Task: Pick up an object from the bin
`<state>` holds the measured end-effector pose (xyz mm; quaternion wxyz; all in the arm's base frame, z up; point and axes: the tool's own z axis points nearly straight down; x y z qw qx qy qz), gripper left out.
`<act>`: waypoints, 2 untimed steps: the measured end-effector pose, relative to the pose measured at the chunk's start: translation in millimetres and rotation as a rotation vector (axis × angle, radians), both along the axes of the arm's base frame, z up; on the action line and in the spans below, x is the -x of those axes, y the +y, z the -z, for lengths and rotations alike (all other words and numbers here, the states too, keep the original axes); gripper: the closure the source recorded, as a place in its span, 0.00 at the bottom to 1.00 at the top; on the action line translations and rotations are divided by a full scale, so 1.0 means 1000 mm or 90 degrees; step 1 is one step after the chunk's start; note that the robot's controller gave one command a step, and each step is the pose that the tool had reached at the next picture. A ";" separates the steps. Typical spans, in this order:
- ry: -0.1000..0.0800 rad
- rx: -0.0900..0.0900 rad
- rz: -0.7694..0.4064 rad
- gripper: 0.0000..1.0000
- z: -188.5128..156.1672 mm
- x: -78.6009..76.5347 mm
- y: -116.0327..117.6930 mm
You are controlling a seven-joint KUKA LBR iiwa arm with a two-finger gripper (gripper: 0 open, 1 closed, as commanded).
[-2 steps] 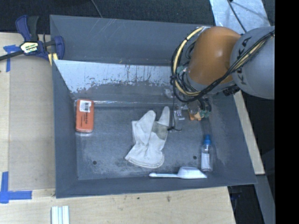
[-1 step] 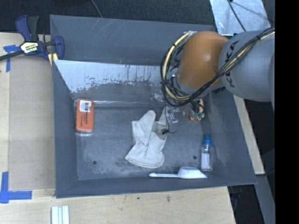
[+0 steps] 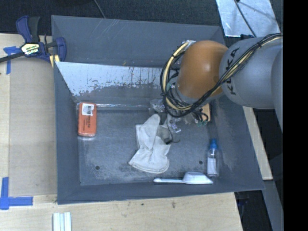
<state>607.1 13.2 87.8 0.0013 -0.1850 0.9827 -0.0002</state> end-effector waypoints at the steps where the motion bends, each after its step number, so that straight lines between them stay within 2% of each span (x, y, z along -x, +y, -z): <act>1: -0.002 -0.001 -0.076 1.00 0.015 -0.013 0.003; 2: -0.002 -0.001 -0.076 1.00 0.015 -0.013 0.003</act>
Offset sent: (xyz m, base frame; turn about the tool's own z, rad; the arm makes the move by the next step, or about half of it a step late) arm 0.0000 0.0000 0.0000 0.0000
